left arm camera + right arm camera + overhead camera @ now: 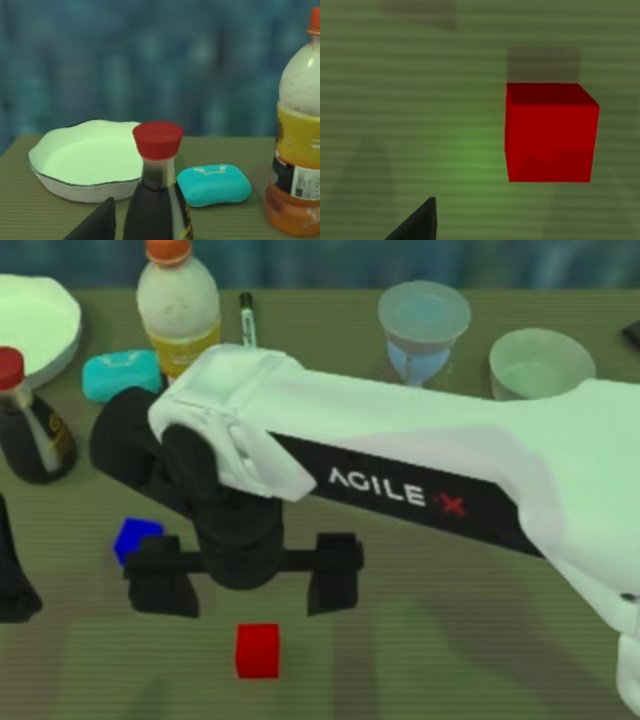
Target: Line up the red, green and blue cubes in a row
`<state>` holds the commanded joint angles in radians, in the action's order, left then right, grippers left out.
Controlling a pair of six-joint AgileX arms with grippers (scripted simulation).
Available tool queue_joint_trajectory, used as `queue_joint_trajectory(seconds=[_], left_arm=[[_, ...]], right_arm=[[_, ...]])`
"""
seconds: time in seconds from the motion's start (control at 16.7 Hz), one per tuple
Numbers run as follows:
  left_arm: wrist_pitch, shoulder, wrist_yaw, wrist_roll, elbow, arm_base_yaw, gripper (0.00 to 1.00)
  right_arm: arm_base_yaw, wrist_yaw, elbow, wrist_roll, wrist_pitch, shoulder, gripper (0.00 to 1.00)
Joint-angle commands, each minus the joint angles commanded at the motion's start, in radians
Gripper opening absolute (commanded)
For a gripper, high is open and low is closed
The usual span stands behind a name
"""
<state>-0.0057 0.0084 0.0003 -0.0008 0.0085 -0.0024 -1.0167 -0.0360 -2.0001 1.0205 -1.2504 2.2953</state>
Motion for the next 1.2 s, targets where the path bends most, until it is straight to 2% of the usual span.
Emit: queue_joint_trajectory(seconds=[0.18,0.36,0.72,0.96,1.2], left_arm=[[-0.052,0.079,0.001,-0.008,0.079,-0.020,1.00],[-0.150,0.242,0.001,-0.022,0.238,-0.055,1.00],[-0.441,0.806,-0.002,-0.062,0.715,-0.151,1.00],[-0.667,1.268,-0.004,-0.090,1.061,-0.225,1.00],[-0.880,1.685,-0.004,-0.118,1.375,-0.294,1.00]], right_arm=[[0.038,-0.027,0.076,-0.053,0.047,-0.091,1.00],[0.115,-0.068,0.221,-0.144,0.136,-0.277,1.00],[0.362,-0.137,0.695,-0.403,0.410,-0.889,1.00],[0.556,-0.145,1.089,-0.599,0.624,-1.348,1.00],[0.735,-0.115,1.459,-0.777,0.837,-1.741,1.00]])
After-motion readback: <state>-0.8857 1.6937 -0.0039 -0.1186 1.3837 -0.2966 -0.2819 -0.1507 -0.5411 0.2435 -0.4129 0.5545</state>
